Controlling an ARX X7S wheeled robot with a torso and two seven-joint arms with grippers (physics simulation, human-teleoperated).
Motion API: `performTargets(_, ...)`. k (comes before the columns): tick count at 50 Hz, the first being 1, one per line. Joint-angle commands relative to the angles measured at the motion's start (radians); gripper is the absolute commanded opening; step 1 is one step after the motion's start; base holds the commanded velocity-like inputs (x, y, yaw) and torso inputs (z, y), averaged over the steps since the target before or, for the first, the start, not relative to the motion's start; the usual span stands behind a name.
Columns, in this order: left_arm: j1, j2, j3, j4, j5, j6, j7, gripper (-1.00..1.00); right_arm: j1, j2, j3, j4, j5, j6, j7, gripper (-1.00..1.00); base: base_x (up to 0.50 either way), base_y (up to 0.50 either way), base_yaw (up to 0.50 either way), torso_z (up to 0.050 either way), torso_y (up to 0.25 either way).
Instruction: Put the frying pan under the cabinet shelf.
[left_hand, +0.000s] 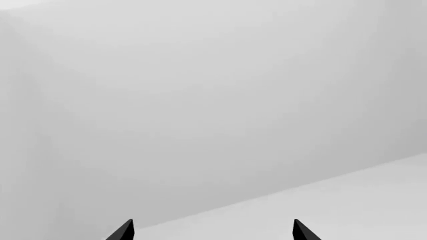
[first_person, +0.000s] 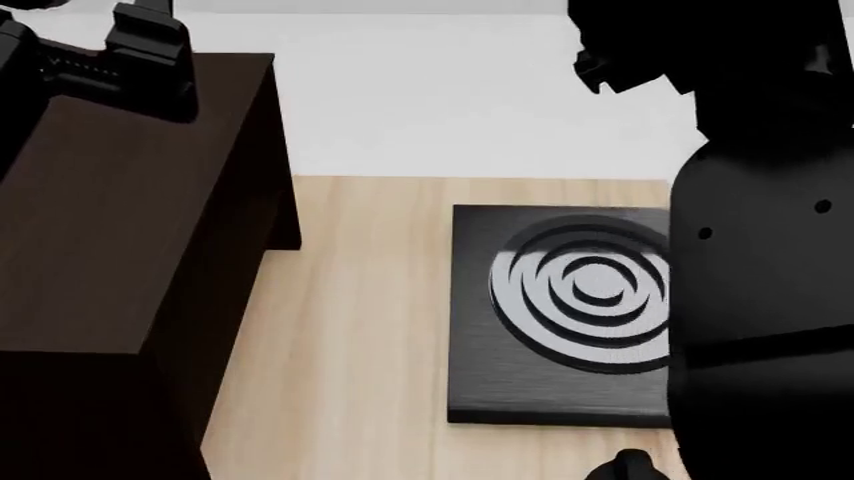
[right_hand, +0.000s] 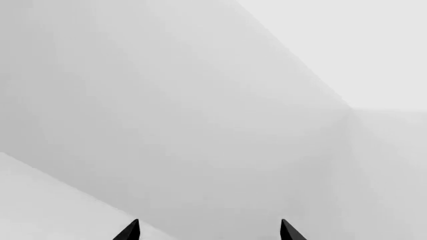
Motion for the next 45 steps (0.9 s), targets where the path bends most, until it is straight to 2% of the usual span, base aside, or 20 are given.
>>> performTargets(1,-0.018,-0.001,-0.004,-0.007,0.0,0.0,-0.004,1.0,-0.041,0.061,0.041,-0.102,-0.011,0.093,-0.001,1.0,0.0,0.0,0.0,0.0,0.0)
performTargets(17,-0.079,-0.002,0.007,-0.03,-0.002,-0.009,-0.003,1.0,-0.139,0.152,0.166,-0.299,-0.013,0.238,-0.01,1.0,0.0,0.0,0.0,0.0,0.0)
performTargets(37,-0.218,0.004,0.056,-0.108,-0.003,0.0,0.018,1.0,-0.257,0.272,0.318,-0.491,-0.016,0.392,-0.057,1.0,0.0,0.0,0.0,0.0,0.0)
performTargets(45,-0.214,0.004,0.072,-0.119,-0.001,0.015,0.018,1.0,-0.262,0.359,0.318,-0.542,-0.022,0.478,-0.092,1.0,0.0,0.0,0.0,0.0,0.0)
